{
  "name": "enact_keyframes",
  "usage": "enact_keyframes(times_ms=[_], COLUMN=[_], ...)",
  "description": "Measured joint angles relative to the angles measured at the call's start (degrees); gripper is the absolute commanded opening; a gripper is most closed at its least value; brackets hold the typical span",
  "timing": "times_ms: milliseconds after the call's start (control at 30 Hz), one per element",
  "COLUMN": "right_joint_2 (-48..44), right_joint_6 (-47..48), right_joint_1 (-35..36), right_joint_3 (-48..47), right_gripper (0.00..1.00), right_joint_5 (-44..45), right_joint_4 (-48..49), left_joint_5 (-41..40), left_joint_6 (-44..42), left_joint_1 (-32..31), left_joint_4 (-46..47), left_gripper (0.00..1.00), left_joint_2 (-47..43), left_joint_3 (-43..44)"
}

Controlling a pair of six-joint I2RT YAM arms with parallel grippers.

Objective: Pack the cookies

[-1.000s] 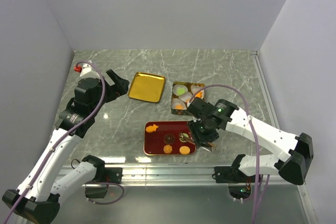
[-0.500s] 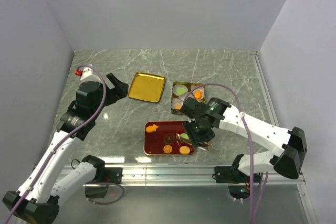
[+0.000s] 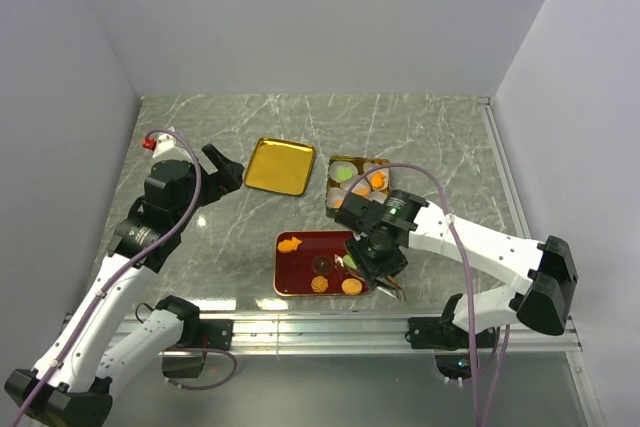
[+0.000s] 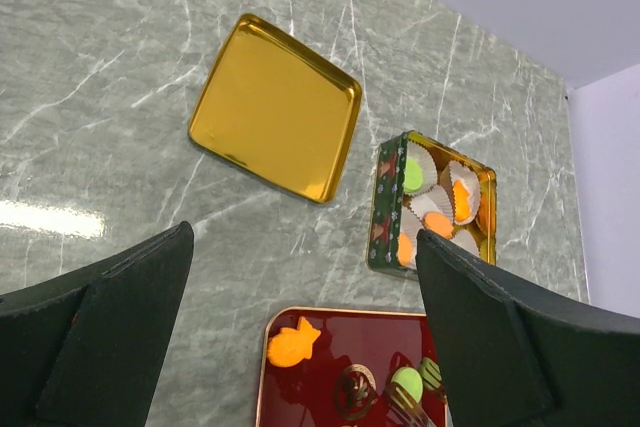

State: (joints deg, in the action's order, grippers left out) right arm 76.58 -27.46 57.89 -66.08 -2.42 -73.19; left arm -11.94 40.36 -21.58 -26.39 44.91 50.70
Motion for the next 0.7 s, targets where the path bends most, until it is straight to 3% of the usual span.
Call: enact_keyframes(times_ms=[467,700], right_joint_2=[1.7,4.3], right_joint_6=[-0.2,-0.2], right_joint_1=[1.1,1.2], right_joint_3=[-1.1,-9.2], right_gripper=[0.46,0.45], right_joint_5=[1.6,4.2], right_joint_4=[-1.7,-3.8], left_joint_5=[-0.2,-0.6], left_joint_6=[0.6,0.9], left_joint_1=[0.0,0.0], left_joint_4=[0.0,-0.1], left_gripper=[0.99,0.99], left_joint_2=[-1.0,-1.7], left_joint_3=[-1.4,-1.5])
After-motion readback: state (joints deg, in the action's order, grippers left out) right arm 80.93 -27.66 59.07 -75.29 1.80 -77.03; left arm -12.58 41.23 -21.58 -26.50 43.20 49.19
